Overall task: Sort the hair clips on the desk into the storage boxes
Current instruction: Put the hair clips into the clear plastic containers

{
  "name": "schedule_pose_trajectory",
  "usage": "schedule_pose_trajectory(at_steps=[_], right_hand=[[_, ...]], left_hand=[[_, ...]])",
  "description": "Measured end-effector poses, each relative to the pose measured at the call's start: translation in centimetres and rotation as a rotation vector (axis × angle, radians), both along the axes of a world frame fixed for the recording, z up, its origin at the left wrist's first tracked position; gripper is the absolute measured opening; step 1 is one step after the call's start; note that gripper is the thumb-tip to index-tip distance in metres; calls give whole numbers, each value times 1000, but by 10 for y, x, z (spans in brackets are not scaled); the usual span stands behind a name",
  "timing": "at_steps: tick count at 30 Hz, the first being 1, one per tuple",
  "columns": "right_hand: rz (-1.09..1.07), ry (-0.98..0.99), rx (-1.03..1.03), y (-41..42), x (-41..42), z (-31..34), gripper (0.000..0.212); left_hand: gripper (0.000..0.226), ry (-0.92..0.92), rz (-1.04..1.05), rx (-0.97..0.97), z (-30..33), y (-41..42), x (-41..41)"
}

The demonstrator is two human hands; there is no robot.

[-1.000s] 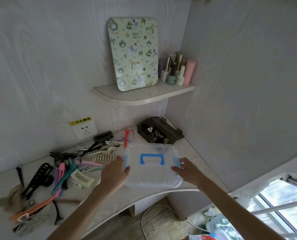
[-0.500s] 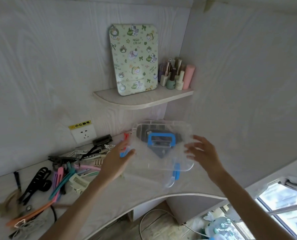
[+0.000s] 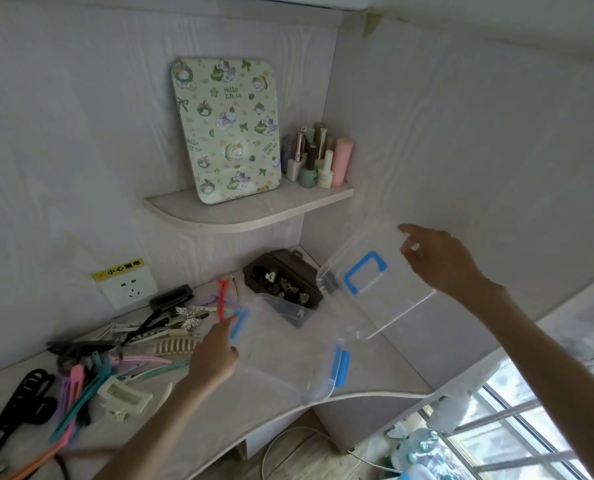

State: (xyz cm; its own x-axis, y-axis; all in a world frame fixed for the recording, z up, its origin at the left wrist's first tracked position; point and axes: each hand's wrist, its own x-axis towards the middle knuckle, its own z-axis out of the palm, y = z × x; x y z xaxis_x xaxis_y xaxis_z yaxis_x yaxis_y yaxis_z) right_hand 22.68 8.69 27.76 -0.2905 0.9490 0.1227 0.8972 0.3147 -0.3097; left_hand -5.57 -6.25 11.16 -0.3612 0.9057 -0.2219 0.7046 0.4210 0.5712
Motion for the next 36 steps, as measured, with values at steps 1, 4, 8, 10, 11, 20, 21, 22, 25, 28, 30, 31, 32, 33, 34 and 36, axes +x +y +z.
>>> schedule_pose_trajectory(at_steps=[1,4,8,10,11,20,21,22,25,28,30,31,32,33,34,36], right_hand=[[-6,-84,34,-1,-4,2,43],[60,-369,33,-7,-24,-10,44],[106,-573,60,7,-36,-46,41],[118,-601,108,15,-36,-59,50],[135,-599,135,19,-35,-64,52],[166,-850,409,40,-37,-76,51],[148,-838,406,40,-37,-78,61],[146,-825,393,40,-36,-78,67],[156,-768,399,36,-39,-73,57],[271,-624,400,33,-46,-73,40],[409,-493,354,26,-59,-76,27],[457,-432,289,20,-70,-76,19],[501,-341,225,16,-83,-78,13],[524,-259,166,11,-96,-81,13],[561,-219,106,6,-114,-85,17],[627,-228,11,-2,-145,-93,24]], left_hand=[[61,-48,20,41,-2,2,2],[62,-504,259,134,-3,5,11],[49,-773,443,-52,-6,9,10],[49,-846,428,-149,-2,12,12],[49,-880,429,-166,0,15,14],[43,-956,397,-209,7,8,18],[42,-938,389,-209,7,7,17],[41,-923,391,-204,7,7,16],[40,-897,420,-173,7,5,11],[34,-862,414,-177,7,2,4],[29,-849,429,-171,8,-2,0],[28,-846,434,-169,9,-5,-3],[28,-844,437,-166,10,-8,-6],[28,-840,441,-160,12,-12,-10],[28,-836,457,-150,12,-17,-16],[27,-817,495,-123,10,-27,-29]])
